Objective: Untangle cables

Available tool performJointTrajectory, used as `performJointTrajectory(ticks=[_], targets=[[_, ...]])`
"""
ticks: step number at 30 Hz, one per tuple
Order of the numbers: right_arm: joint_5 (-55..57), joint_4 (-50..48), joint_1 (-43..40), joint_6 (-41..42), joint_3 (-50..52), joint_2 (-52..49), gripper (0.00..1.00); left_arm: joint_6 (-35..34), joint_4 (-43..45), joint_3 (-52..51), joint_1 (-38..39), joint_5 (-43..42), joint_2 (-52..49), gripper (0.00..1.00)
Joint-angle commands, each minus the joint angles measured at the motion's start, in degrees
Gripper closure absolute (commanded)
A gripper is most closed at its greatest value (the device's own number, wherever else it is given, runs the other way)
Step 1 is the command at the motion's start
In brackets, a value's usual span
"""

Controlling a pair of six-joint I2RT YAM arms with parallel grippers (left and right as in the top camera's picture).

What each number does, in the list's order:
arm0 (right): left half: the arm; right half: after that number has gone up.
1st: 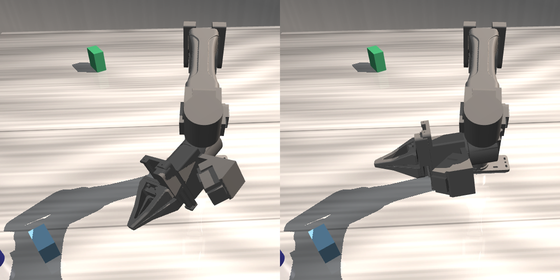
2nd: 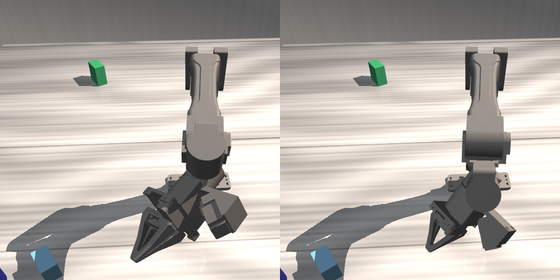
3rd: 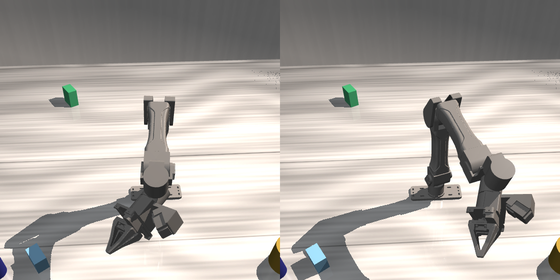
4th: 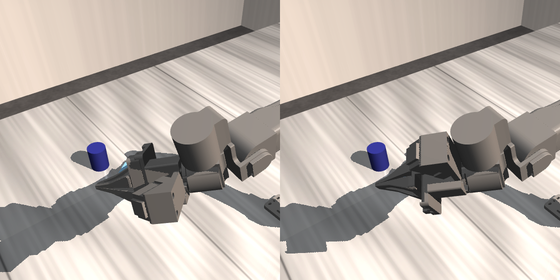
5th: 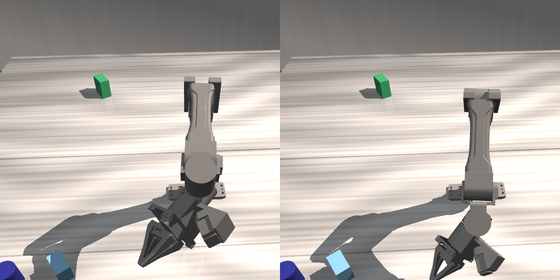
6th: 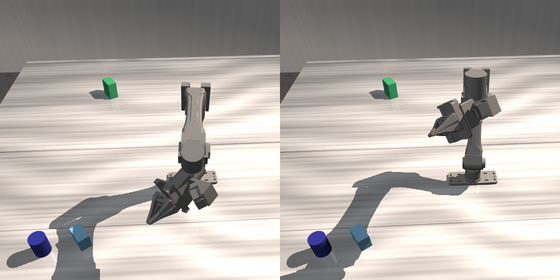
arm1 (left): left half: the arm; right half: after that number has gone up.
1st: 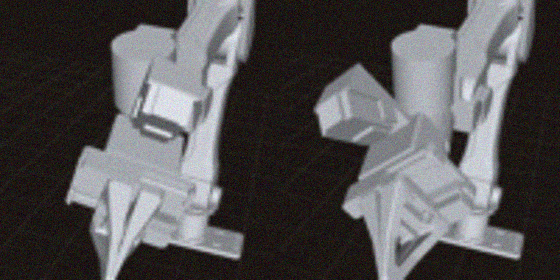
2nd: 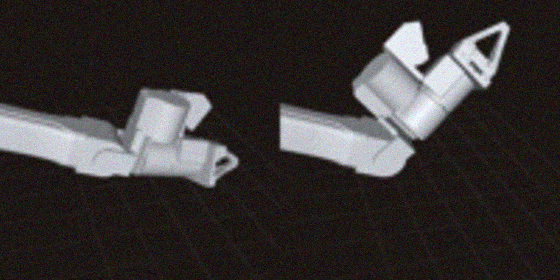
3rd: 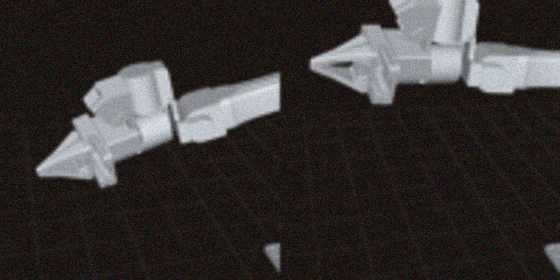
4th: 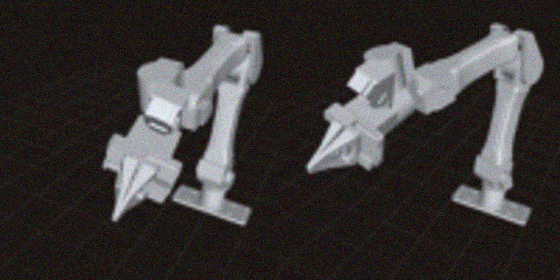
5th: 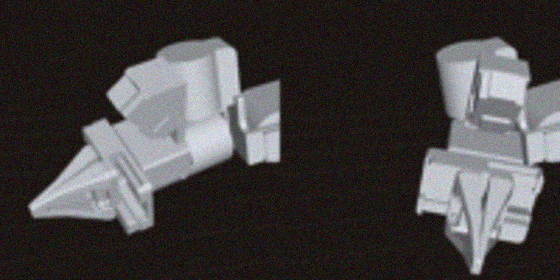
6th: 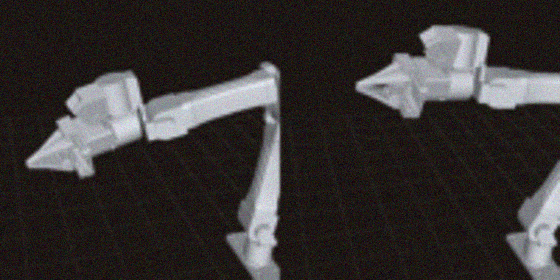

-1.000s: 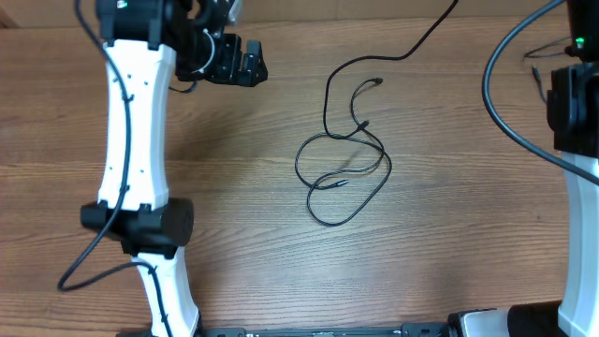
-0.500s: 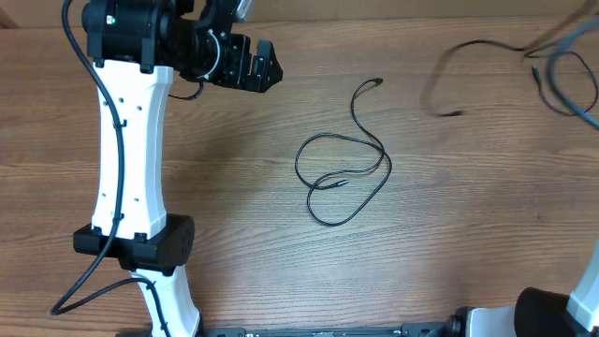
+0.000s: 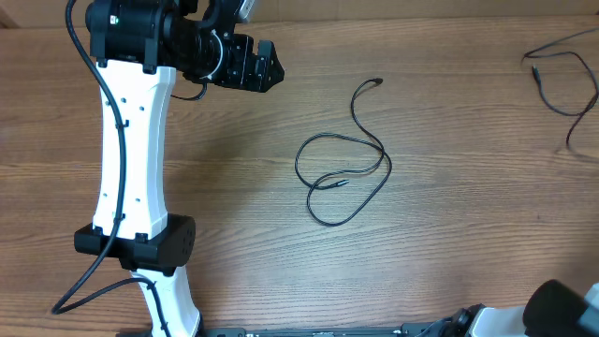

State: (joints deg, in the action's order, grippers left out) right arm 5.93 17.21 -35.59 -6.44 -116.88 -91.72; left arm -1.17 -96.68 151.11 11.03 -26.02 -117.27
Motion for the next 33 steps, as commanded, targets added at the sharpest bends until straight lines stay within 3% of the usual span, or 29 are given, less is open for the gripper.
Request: performJointTrajectory(ticks=[1, 11, 16, 20, 26, 30, 33], targets=[[-2.8, -2.7, -2.6, 0.5, 4.8, -3.1, 0.96, -0.6, -0.1, 0.0, 1.1, -1.0, 0.4, 0.09], [-2.0, -26.2, -3.5, -2.5, 6.5, -6.8, 0.96, -0.5, -0.1, 0.0, 3.9, -0.9, 0.4, 0.07], [-1.9, -31.7, -5.3, -6.1, 6.5, -10.3, 0.96, -0.6, -0.1, 0.0, 4.0, -1.0, 0.4, 0.05], [-2.0, -25.0, -7.6, -6.0, 6.5, -12.9, 0.96, -0.6, -0.1, 0.0, 4.0, -1.0, 0.4, 0.06], [-2.0, -4.1, -9.8, -1.6, 6.6, -12.6, 0.96, -0.6, -0.1, 0.0, 4.0, -0.8, 0.4, 0.07], [-3.6, 5.2, -12.3, 13.5, 6.6, -11.1, 0.96, -0.6, -0.1, 0.0, 4.2, -0.9, 0.4, 0.07], [-13.8, 9.2, -15.0, 25.4, 6.6, -10.9, 0.96, -0.5, -0.1, 0.0, 4.7, -0.8, 0.4, 0.07]])
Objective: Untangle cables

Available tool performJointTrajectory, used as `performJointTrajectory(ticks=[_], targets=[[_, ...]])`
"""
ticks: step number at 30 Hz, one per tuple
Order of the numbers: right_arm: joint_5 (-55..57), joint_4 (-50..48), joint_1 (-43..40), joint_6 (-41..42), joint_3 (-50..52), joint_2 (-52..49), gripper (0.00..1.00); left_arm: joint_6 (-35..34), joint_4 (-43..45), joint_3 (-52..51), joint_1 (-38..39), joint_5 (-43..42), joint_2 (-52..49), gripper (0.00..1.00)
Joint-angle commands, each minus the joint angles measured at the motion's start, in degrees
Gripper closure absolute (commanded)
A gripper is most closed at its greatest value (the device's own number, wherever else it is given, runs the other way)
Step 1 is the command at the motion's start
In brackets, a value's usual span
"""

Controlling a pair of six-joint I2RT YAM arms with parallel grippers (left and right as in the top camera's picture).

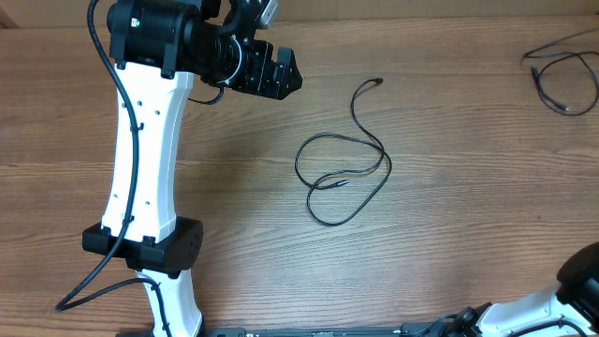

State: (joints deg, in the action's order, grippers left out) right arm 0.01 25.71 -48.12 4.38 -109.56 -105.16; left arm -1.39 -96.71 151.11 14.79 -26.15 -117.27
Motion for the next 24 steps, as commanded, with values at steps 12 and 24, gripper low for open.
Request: performJointTrajectory(ticks=[12, 24], targets=[[-21.6, -7.3, -16.8, 26.1, -0.8, 9.9, 0.96, -0.3, -0.1, 0.0, 2.2, -0.7, 0.4, 0.07], [-25.1, -8.6, -15.7, 22.1, -0.9, 12.0, 0.96, 0.3, -0.1, 0.0, 3.3, -0.6, 0.4, 0.07]])
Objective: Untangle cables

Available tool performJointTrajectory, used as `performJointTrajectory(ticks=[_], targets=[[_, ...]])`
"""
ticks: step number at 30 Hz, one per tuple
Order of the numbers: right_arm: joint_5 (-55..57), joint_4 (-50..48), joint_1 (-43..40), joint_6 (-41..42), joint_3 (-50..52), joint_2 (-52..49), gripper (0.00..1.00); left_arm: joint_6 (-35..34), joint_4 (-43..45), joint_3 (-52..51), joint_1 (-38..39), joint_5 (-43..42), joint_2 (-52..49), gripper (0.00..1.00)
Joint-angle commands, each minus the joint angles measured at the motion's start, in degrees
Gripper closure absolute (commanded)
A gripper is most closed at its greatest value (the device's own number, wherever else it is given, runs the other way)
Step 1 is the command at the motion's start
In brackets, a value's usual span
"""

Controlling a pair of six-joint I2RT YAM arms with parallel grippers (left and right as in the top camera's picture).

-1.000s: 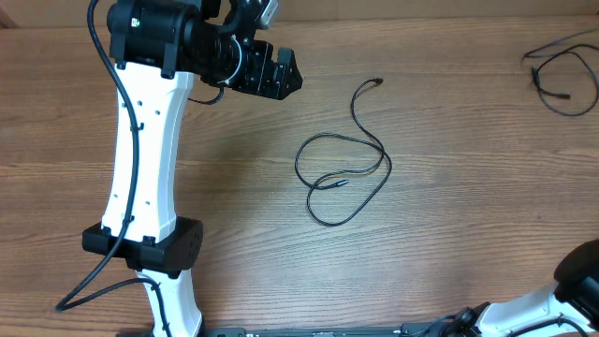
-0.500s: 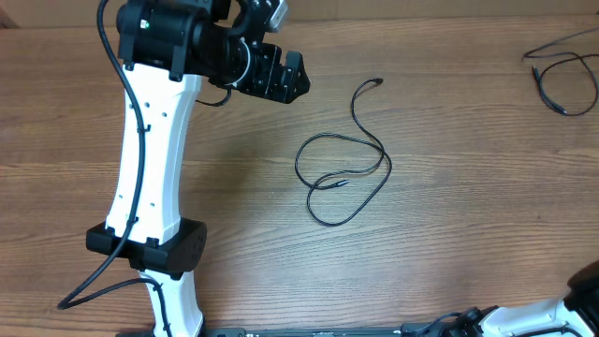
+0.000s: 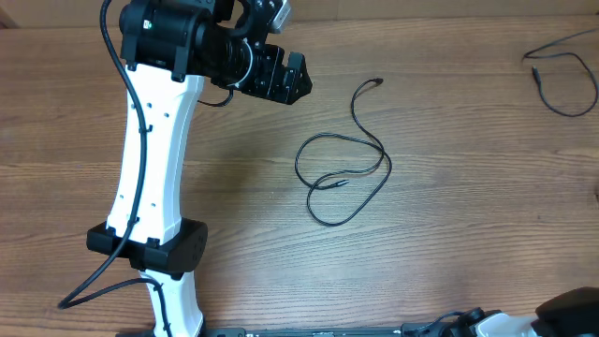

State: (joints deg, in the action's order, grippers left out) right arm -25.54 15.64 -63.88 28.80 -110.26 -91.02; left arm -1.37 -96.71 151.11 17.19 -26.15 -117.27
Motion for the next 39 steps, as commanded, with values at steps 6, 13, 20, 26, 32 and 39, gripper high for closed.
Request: performJointTrajectory(ticks=[6, 13, 20, 26, 32, 39], targets=[[0.8, -2.8, 0.5, -2.3, -0.1, -3.1, 0.96, 0.6, -0.1, 0.0, 0.9, -0.4, 0.4, 0.07], [4.7, -3.2, 0.5, -9.4, -0.1, -3.4, 0.96, 1.6, -0.1, 0.0, 0.9, -0.4, 0.4, 0.07], [4.5, -1.8, 2.5, -16.3, 0.0, -3.9, 0.96, 2.3, -0.1, 0.0, 0.9, -0.2, 0.4, 0.06], [4.5, 8.5, 3.4, -23.3, 0.0, -10.6, 0.96, 2.7, -0.1, 0.0, 0.9, -0.2, 0.4, 0.07], [-2.3, 13.9, 5.1, -13.7, 0.1, -13.5, 0.96, 2.7, -0.1, 0.0, 0.9, -0.3, 0.4, 0.07], [-7.6, 17.0, 6.4, 8.9, 0.1, -15.0, 0.96, 2.6, -0.1, 0.0, 0.9, -0.4, 0.4, 0.07]])
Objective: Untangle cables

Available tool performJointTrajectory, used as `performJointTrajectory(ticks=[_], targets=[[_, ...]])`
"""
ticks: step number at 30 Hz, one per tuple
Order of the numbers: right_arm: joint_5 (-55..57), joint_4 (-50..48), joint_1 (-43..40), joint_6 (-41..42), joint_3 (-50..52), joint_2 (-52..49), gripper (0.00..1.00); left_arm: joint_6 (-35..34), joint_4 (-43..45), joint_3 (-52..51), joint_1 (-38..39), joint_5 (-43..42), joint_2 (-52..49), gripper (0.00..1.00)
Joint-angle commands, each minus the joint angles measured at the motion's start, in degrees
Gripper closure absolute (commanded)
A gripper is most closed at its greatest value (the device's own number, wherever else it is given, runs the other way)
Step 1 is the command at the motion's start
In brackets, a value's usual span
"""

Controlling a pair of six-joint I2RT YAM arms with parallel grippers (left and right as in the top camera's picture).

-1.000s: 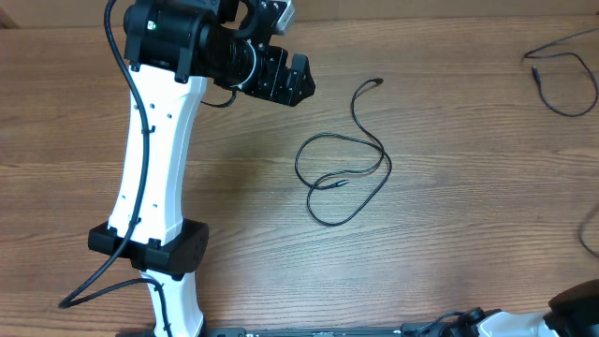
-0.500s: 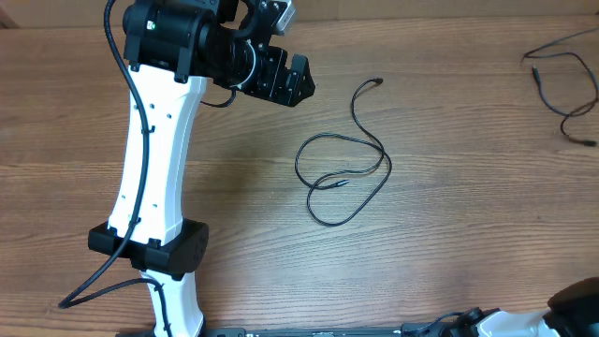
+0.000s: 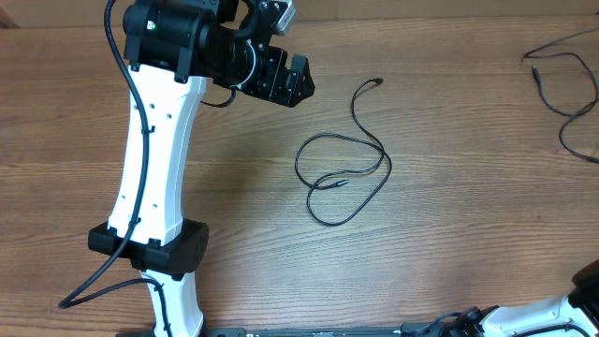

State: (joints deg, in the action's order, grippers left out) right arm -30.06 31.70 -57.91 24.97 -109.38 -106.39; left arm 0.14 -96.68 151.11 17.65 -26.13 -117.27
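Note:
A thin black cable (image 3: pixel 320 140) lies in loose crossing loops at the middle of the table, one plug end (image 3: pixel 377 82) up at the far side and the other end (image 3: pixel 344 183) inside the loops. My left gripper (image 3: pixel 298 82) hangs above the table to the upper left of that cable, apart from it; its jaws show only as dark blocks from above. A second black cable (image 3: pixel 562 105) lies at the far right edge, running out of view. My right gripper is out of view.
The left arm's white link (image 3: pixel 150 159) and black base joint (image 3: pixel 150 245) stand over the left part of the wooden table (image 3: pixel 449 243). A dark part of the right arm (image 3: pixel 588 279) shows at the bottom right corner.
My left gripper has shifted slightly right, nearer the looped cable. The cable at the right edge has changed shape and now trails lower. The right arm's part at the bottom right has moved.
My left gripper was well left of the looped cable, and at each later moment it stood further right and nearer the cable's upper end. The middle cable has kept its shape throughout. The right-edge cable and the right arm's visible part changed from moment to moment.

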Motion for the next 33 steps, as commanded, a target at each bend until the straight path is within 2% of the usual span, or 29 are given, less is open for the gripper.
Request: performJointTrajectory(ticks=[1, 3, 7, 14, 17, 18, 20, 24, 27, 33], targets=[[-3.1, 1.8, 0.5, 15.9, -0.6, -0.2, 0.96, 1.1, -0.1, 0.0, 0.4, -0.5, 0.4, 0.07], [-3.1, 3.0, 0.5, 20.3, 0.7, -0.9, 0.96, 1.1, -0.1, 0.0, 0.5, -0.5, 0.4, 0.07], [-3.1, 2.9, 0.5, 23.5, 6.2, -1.1, 0.96, 1.1, -0.1, 0.0, 0.5, -0.5, 0.4, 0.07], [-1.6, 1.3, 0.3, 36.8, 16.1, -1.1, 0.96, 1.1, -0.1, 0.0, 1.2, -0.5, 0.4, 0.07], [-2.1, -2.6, 0.8, 37.6, 19.2, -1.1, 0.96, 1.1, -0.1, 0.0, 1.5, -0.5, 0.4, 0.07], [-2.2, -4.1, 1.0, 35.7, 20.0, -1.1, 0.96, 1.1, -0.1, 0.0, 1.6, -0.5, 0.4, 0.07], [-2.2, -6.5, 1.1, 26.8, 20.7, -1.1, 0.96, 1.1, -0.1, 0.0, 1.9, -0.5, 0.4, 0.07], [-0.9, -9.2, 1.2, 0.0, 20.7, -1.1, 0.96, 1.2, -0.1, 0.0, 2.3, -0.4, 0.4, 0.07], [4.7, -7.4, 1.3, -13.7, 20.7, -1.1, 0.96, 1.2, -0.1, 0.0, 2.3, -0.4, 0.4, 0.07], [14.0, -10.2, 3.6, -22.9, 23.6, -1.1, 0.96, 1.2, -0.1, 0.0, 2.3, -0.4, 0.4, 0.07]])
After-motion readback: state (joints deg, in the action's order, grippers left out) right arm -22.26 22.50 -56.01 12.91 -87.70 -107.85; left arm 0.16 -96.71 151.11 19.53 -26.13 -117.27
